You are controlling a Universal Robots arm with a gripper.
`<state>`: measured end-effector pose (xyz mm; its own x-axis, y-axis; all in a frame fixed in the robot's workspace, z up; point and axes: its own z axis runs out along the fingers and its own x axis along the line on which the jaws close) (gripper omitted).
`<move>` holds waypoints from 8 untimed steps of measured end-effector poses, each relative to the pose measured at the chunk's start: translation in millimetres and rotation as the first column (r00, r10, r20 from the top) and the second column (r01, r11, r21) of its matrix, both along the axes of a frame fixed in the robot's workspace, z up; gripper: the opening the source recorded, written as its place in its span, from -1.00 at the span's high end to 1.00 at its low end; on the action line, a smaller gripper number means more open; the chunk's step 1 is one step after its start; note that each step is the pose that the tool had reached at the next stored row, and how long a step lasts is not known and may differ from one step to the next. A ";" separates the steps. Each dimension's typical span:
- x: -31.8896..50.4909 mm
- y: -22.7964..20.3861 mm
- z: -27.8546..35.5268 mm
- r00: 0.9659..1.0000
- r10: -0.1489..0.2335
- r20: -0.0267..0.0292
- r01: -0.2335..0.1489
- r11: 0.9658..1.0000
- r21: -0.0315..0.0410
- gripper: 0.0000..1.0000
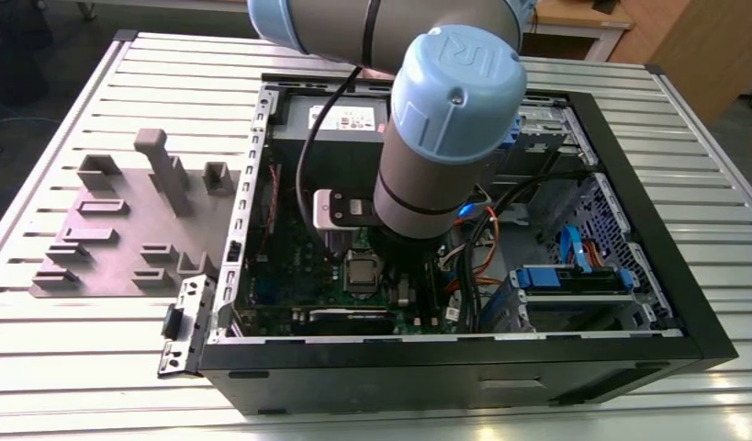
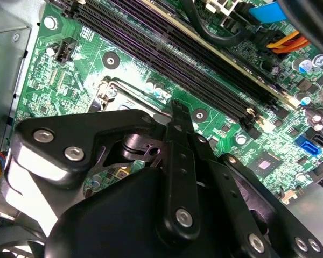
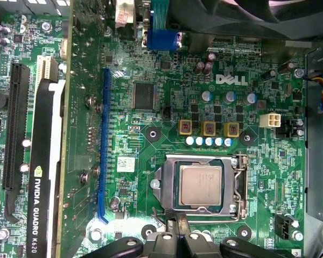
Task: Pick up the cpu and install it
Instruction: 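Install the first cpu locking lever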
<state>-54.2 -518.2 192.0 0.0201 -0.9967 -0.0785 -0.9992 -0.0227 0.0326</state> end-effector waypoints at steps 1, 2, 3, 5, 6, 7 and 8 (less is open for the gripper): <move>0.0 0.0 -0.2 1.000 0.000 0.000 0.000 1.000 0.000 0.79; 0.0 0.0 -0.4 1.000 0.000 0.000 0.000 1.000 0.000 0.79; 0.0 0.0 -0.7 1.000 0.000 0.000 0.000 1.000 0.000 0.79; 0.1 0.0 -0.9 1.000 0.000 0.000 0.000 1.000 0.000 0.79; 0.2 0.0 -1.1 1.000 0.000 0.000 0.000 1.000 0.000 0.79; 0.4 0.0 -1.3 1.000 0.000 0.000 0.000 1.000 0.000 0.79; 0.6 0.0 -1.6 1.000 0.000 0.000 0.000 1.000 0.000 0.79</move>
<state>-53.6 -518.2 190.4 0.0200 -0.9967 -0.0784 -0.9992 -0.0227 0.0328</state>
